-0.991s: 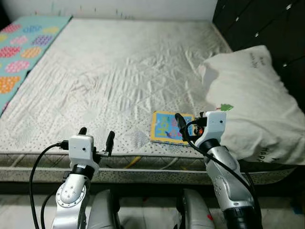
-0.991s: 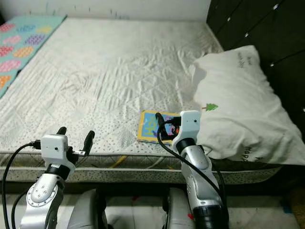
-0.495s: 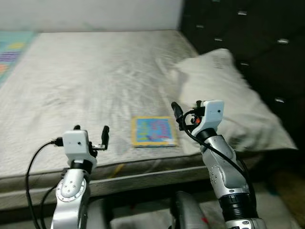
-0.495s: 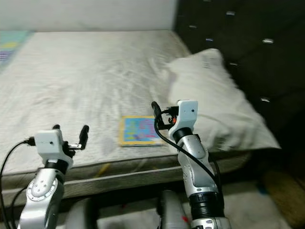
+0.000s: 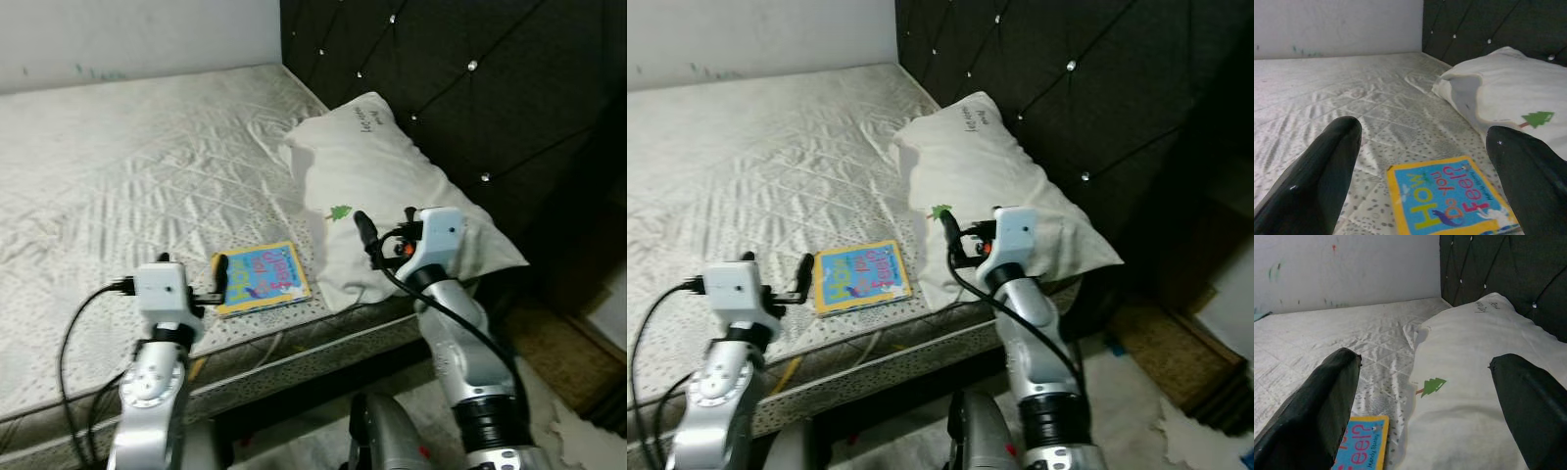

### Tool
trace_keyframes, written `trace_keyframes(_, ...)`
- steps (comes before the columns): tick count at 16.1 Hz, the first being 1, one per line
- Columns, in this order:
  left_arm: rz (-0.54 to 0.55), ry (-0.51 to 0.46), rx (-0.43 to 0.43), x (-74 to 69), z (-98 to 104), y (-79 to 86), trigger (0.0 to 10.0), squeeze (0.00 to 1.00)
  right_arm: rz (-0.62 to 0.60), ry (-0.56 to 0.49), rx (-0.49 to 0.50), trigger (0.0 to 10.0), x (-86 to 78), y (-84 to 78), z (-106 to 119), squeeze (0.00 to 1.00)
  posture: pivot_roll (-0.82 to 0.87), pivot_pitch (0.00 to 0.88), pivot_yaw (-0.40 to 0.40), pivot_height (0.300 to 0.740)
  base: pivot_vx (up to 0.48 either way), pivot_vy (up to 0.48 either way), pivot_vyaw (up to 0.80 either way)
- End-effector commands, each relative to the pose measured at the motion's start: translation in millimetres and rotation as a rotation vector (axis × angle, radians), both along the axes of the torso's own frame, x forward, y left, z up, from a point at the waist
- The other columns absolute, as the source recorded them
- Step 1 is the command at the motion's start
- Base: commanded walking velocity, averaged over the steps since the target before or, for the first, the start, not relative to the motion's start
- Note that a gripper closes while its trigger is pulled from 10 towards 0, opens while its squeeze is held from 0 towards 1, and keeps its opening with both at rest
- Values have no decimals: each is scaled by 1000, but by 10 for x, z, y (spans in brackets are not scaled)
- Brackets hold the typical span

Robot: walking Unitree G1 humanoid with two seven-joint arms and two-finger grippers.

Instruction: Clean up the room

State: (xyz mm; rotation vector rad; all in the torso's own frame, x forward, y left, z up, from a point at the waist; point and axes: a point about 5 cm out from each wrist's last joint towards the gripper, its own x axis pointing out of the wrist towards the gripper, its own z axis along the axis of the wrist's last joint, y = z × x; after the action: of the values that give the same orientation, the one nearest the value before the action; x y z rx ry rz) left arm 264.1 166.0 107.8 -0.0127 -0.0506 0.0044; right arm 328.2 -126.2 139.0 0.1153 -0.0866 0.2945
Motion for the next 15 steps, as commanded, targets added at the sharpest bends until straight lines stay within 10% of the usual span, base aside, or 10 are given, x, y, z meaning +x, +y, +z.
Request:
trace_keyframes(1, 5, 11, 3, 11, -12, 18, 10000, 0, 14, -24, 2, 10000, -1, 16, 32, 0, -70, 0, -12, 586, 0, 0, 0)
trace_keyframes(15, 1, 17, -4, 35, -16, 0, 10000, 0, 24, -53, 3, 10000, 23, 23, 74, 0, -68, 0, -10, 740, 0, 0, 0)
